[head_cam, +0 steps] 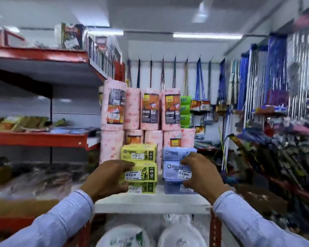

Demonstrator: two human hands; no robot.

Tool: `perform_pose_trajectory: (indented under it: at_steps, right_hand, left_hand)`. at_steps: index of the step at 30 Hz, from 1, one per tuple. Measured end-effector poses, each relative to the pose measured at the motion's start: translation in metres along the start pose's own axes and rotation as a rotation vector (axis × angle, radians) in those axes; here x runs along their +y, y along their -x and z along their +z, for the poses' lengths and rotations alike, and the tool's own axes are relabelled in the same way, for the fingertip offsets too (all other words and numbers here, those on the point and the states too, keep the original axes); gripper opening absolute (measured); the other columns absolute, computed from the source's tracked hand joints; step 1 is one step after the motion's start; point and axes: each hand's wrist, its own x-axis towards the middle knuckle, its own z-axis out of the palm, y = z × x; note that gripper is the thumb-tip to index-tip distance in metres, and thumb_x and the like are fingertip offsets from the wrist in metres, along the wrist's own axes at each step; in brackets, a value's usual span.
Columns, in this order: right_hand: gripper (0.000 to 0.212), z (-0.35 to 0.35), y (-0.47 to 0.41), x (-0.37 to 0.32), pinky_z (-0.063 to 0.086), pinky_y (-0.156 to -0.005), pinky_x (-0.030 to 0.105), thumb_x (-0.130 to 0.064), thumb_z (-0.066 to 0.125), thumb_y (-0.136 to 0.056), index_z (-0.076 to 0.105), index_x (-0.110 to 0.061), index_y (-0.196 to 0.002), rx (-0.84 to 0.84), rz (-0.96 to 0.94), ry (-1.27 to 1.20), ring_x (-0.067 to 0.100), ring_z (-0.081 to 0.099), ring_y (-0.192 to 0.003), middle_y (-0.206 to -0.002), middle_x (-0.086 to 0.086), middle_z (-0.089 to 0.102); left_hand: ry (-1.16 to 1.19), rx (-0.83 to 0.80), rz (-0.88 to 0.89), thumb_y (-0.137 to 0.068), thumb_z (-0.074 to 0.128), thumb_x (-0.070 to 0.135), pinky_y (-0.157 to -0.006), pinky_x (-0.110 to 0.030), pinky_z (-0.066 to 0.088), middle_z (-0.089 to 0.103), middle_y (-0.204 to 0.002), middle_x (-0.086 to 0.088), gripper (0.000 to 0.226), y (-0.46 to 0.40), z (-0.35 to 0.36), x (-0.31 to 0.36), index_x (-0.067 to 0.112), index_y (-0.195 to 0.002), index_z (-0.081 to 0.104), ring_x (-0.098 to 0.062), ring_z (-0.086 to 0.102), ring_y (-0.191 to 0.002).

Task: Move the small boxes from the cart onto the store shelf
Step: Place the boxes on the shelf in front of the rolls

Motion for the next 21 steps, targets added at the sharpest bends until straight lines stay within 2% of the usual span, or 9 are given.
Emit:
perform_pose_trajectory:
  at_steps: [4, 9, 21]
  right_hand:
    - [0.045, 0.020, -0.020, 0.007, 0.055, -0.080, 0.037, -0.024, 0.081, -0.070, 0.064, -0.021, -0.111, 0.010, -0.035, 0.088, 0.023, 0.058, -0.104, -0.111, 0.000, 0.059]
    - [0.041, 0.040, -0.031, 0.015, 0.055, -0.082, 0.035, -0.015, 0.079, -0.074, 0.063, -0.020, -0.111, -0.019, -0.042, 0.121, 0.022, 0.058, -0.103, -0.113, -0.001, 0.058]
    - [0.046, 0.057, -0.038, 0.024, 0.056, -0.078, 0.032, -0.013, 0.087, -0.063, 0.070, -0.021, -0.106, -0.007, 0.023, 0.017, 0.017, 0.059, -0.097, -0.105, -0.004, 0.063]
  left_hand:
    - [-0.025, -0.012, -0.003, -0.076, 0.079, 0.037, -0.097, -0.030, 0.048, 0.065, -0.131, 0.003, 0.063, -0.026, 0.019, -0.009, 0.024, -0.133, 0.055, -0.017, 0.061, -0.114]
    - [-0.028, -0.072, -0.037, -0.076, 0.080, 0.029, -0.098, -0.030, 0.047, 0.063, -0.132, 0.003, 0.063, -0.043, 0.037, -0.019, 0.024, -0.133, 0.054, -0.017, 0.059, -0.116]
    - [0.027, -0.107, -0.081, -0.083, 0.074, 0.019, -0.095, -0.032, 0.053, 0.065, -0.132, 0.001, 0.051, -0.043, 0.046, -0.031, 0.025, -0.132, 0.058, -0.017, 0.063, -0.115]
